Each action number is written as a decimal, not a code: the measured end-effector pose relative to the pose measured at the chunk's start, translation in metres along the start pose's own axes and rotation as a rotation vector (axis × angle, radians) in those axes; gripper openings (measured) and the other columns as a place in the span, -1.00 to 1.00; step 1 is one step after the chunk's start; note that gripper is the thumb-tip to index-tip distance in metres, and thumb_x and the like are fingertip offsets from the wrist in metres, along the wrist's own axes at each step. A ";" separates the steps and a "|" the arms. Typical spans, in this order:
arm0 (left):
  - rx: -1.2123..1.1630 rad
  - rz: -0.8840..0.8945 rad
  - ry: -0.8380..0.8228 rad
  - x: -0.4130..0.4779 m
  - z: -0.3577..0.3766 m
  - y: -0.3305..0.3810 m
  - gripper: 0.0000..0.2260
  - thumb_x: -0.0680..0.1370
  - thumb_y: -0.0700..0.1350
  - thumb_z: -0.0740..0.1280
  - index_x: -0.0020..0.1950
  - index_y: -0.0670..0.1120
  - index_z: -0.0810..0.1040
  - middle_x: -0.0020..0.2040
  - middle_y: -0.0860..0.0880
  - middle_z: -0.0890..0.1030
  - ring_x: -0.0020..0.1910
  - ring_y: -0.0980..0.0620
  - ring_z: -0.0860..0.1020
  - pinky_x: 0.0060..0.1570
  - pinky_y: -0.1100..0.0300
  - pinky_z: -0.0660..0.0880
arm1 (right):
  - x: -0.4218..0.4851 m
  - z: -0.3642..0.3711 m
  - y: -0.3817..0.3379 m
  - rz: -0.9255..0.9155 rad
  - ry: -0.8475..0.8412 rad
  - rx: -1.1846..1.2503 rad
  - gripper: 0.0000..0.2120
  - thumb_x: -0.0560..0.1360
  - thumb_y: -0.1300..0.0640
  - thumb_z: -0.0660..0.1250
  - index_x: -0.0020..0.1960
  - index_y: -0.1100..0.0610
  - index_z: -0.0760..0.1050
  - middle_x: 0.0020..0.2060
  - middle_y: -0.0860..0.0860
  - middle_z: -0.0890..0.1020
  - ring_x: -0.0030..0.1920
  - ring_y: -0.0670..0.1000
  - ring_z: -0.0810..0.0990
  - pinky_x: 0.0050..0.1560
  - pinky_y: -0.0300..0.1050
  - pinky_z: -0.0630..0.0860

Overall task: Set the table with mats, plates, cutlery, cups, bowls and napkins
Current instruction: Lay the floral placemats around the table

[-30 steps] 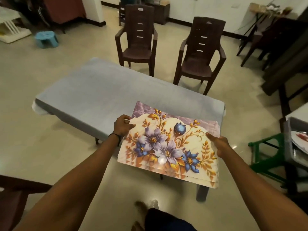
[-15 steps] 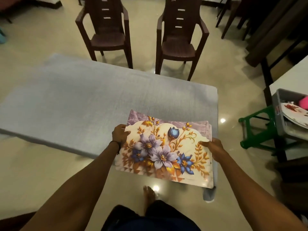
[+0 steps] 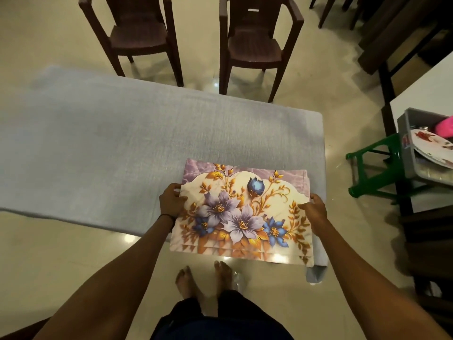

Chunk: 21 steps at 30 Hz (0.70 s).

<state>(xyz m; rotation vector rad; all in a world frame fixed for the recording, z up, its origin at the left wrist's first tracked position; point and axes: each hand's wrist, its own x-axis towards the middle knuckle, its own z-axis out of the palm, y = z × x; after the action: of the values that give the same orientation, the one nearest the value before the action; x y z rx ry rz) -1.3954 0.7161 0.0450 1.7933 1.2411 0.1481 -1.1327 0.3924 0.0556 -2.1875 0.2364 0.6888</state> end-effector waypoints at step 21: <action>0.180 0.030 0.013 0.021 -0.001 -0.020 -0.80 0.43 -0.22 0.50 0.01 -0.25 0.64 -0.02 -0.24 0.67 0.02 -0.24 0.59 0.03 0.03 0.46 | -0.025 -0.059 0.006 0.034 -0.550 0.182 -0.65 0.58 0.24 0.31 0.35 0.17 0.39 0.18 0.22 0.64 0.14 0.30 0.64 -0.06 0.08 0.66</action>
<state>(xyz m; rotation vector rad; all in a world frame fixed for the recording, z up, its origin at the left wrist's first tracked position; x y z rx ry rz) -1.3992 0.7348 0.0228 1.9688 1.2706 0.0660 -1.1326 0.3422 0.0963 -1.7475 0.0460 1.2037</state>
